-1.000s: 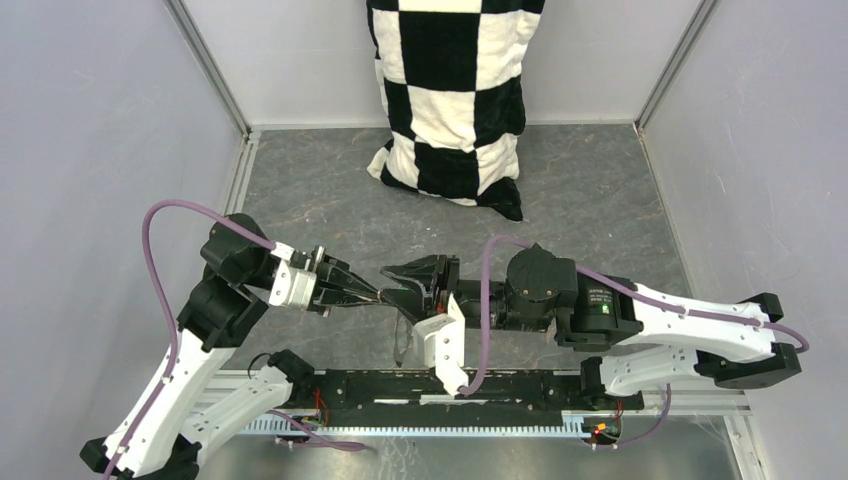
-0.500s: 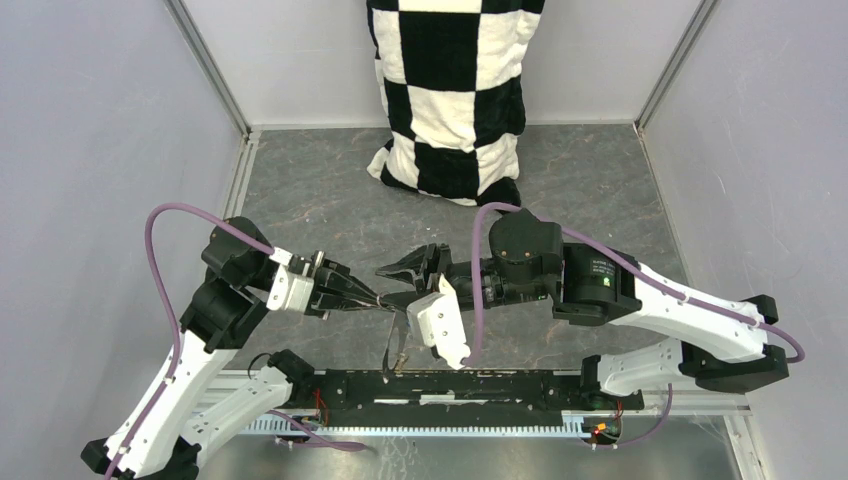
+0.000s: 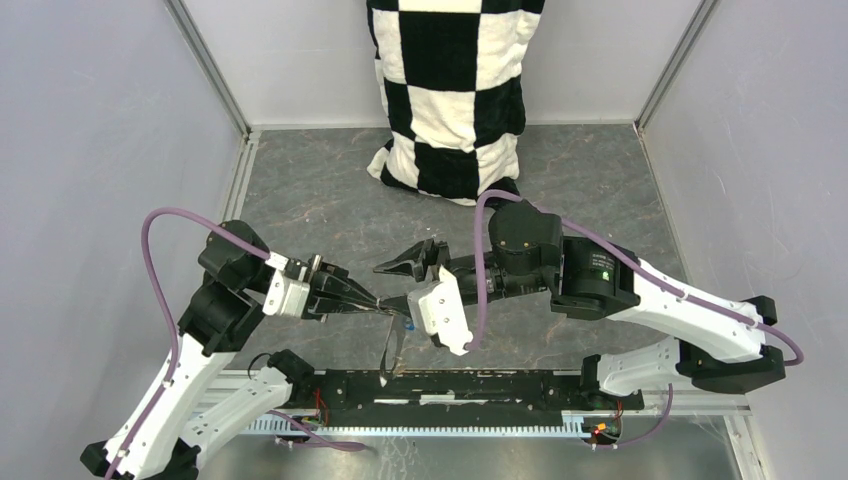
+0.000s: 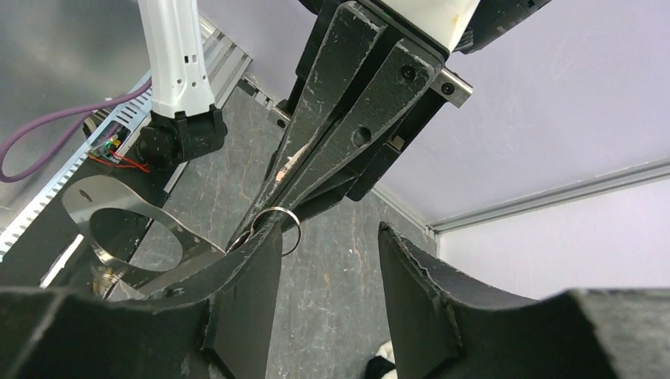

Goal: Put the keys on the keyring

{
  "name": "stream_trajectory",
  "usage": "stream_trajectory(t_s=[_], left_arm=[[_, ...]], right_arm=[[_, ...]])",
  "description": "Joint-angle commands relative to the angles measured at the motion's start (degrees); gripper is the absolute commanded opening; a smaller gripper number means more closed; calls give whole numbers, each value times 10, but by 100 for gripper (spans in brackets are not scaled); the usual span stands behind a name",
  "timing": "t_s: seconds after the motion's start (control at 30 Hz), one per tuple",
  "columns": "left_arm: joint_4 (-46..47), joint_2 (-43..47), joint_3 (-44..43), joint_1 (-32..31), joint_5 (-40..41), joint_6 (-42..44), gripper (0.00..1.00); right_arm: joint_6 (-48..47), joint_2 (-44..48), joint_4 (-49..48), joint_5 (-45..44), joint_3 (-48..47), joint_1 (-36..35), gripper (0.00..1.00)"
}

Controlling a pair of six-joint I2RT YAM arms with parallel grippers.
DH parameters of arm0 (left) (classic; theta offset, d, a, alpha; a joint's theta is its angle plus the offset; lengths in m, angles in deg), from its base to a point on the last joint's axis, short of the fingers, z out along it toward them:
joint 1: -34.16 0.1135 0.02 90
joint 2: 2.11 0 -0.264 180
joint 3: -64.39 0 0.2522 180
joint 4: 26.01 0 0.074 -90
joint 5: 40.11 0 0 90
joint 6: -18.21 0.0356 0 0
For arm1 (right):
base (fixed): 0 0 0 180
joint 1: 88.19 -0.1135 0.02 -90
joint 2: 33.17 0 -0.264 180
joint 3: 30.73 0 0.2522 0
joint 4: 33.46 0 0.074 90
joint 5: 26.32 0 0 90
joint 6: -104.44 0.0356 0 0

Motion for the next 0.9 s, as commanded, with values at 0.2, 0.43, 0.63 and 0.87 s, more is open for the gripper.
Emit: stream_trajectory(t_s=[0.2, 0.43, 0.63, 0.87], left_arm=[[38, 12, 8, -1, 6, -17, 2], [44, 16, 13, -1, 11, -21, 2], [45, 19, 13, -1, 17, -25, 2], [55, 23, 17, -1, 42, -36, 2]], right_arm=[[66, 2, -74, 2, -5, 4, 60], [68, -13, -9, -3, -41, 9, 61], [86, 23, -34, -41, -35, 15, 66], [114, 55, -59, -26, -12, 21, 67]])
